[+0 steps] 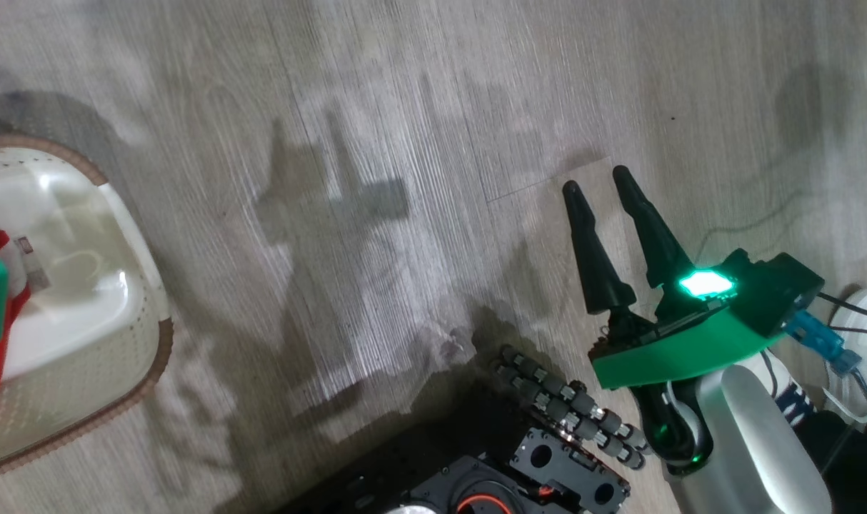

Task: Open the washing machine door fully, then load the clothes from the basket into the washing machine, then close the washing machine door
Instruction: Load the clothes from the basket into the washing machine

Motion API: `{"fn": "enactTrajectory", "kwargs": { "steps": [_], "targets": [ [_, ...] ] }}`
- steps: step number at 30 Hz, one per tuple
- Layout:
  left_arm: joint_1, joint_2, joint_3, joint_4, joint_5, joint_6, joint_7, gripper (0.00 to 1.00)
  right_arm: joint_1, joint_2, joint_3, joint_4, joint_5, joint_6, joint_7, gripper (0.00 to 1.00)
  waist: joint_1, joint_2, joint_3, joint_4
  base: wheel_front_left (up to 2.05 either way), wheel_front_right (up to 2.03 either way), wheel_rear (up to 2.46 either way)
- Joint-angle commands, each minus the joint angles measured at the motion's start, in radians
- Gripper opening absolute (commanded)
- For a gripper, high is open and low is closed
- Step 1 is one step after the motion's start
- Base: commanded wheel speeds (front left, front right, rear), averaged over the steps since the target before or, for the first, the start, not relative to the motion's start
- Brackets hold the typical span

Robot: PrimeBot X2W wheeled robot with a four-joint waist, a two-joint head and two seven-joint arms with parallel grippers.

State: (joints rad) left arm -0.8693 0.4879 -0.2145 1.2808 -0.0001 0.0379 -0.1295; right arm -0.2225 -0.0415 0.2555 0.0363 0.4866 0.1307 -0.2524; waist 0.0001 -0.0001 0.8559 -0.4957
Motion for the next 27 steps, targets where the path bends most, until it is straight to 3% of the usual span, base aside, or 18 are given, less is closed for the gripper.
{"fn": "enactTrajectory", "kwargs": {
  "steps": [1, 13, 14, 15, 16, 27],
  "targets": [
    [-0.001, 0.051, 0.013, 0.002, -0.001, 0.000, 0.013, 1.00, 0.023, -0.009, 0.012, -0.027, 0.011, 0.000, -0.009, 1.00, -0.0001, 0.0001, 0.007, -0.003, 0.00, 0.00, 0.00],
    [-0.014, 0.060, -0.032, 0.008, 0.012, -0.020, 0.143, 1.00, 0.037, -0.009, 0.012, -0.038, 0.009, 0.000, -0.009, 1.00, -0.0001, 0.0001, 0.024, 0.003, 0.00, 0.00, 0.00],
    [-0.013, 0.059, -0.031, 0.008, 0.008, -0.023, 0.153, 0.82, 0.038, -0.009, 0.012, -0.039, 0.009, 0.000, -0.009, 1.00, -0.0001, 0.0001, 0.024, 0.004, 0.00, 0.00, 0.00],
    [-0.012, 0.059, -0.032, 0.008, 0.006, -0.024, 0.158, 0.38, 0.038, -0.009, 0.012, -0.039, 0.009, 0.000, -0.009, 1.00, -0.0001, 0.0001, 0.024, 0.004, 0.00, 0.00, 0.00],
    [-0.012, 0.059, -0.032, 0.008, 0.003, -0.025, 0.160, 0.00, 0.038, -0.009, 0.013, -0.040, 0.009, 0.000, -0.009, 1.00, -0.0001, 0.0001, 0.024, 0.004, 0.00, 0.00, 0.00],
    [0.031, 0.051, -0.021, 0.009, -0.042, -0.031, 0.129, 0.00, 0.001, -0.009, 0.022, -0.024, 0.004, 0.000, -0.009, 1.00, -0.0001, 0.0001, -0.029, 0.003, 0.00, 0.00, 0.00]
  ]
}}
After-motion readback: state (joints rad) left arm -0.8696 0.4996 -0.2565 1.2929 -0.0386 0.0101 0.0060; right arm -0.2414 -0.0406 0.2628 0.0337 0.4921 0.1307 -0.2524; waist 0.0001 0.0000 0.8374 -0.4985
